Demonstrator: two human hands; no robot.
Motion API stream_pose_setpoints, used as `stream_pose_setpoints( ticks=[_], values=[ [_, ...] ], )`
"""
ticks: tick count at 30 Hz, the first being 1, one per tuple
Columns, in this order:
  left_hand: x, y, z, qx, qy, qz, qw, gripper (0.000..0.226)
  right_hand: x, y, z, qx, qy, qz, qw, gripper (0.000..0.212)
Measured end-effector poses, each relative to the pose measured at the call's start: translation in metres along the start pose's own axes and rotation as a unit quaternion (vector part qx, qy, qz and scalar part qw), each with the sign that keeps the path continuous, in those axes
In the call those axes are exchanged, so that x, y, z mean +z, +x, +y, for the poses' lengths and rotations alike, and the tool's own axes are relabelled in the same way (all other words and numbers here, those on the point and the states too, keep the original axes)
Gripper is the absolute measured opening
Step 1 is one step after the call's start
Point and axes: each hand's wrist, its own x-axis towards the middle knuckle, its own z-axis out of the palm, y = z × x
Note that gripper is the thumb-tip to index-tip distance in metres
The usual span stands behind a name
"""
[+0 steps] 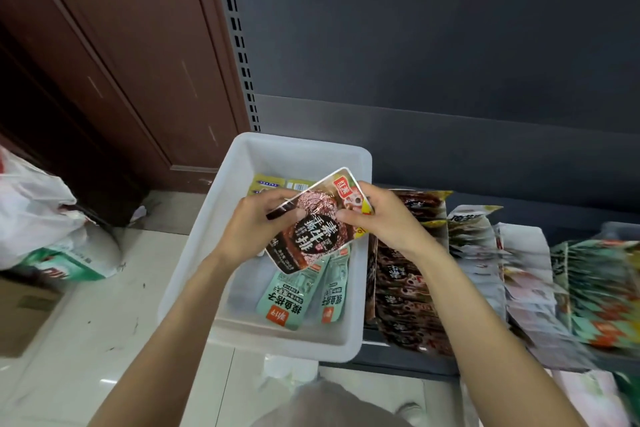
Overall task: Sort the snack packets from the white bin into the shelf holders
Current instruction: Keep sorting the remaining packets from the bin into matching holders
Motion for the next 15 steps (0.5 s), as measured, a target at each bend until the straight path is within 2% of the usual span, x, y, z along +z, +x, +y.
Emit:
stream_pose_setpoints(
  ticks=[2, 5, 8, 9, 10, 12, 15],
  values=[
    [0.009, 0.001, 0.007, 0.006, -0.001, 0.003, 1.0, 0.02, -0.006, -0.008, 0.001, -0.021, -0.035, 0.022, 0.999, 0.02],
    [0.027, 0.002, 0.016, 0.053, 0.064, 0.054, 0.995, 0.027, -0.016, -0.019, 0.003, -0.059, -0.123, 0.114, 0.984, 0.018],
    [0.049, 0.005, 0.024, 0.084, 0.134, 0.162, 0.974, 0.04, -0.04, -0.036, 0.0, -0.065, -0.095, 0.23, 0.966, 0.016],
    [0.057, 0.007, 0.029, 0.09, 0.136, 0.173, 0.971, 0.041, -0.051, -0.042, 0.0, -0.068, -0.07, 0.271, 0.958, 0.013],
    [0.066, 0.009, 0.033, 0.096, 0.136, 0.16, 0.973, 0.041, -0.064, -0.048, 0.001, -0.067, -0.05, 0.309, 0.947, 0.011],
    [0.087, 0.017, 0.039, 0.106, 0.153, 0.086, 0.979, 0.044, -0.09, -0.056, 0.005, -0.055, -0.013, 0.362, 0.931, 0.011],
    [0.117, 0.033, 0.04, 0.097, 0.206, -0.032, 0.973, 0.062, -0.116, -0.062, 0.013, -0.031, -0.001, 0.376, 0.926, 0.014]
  ],
)
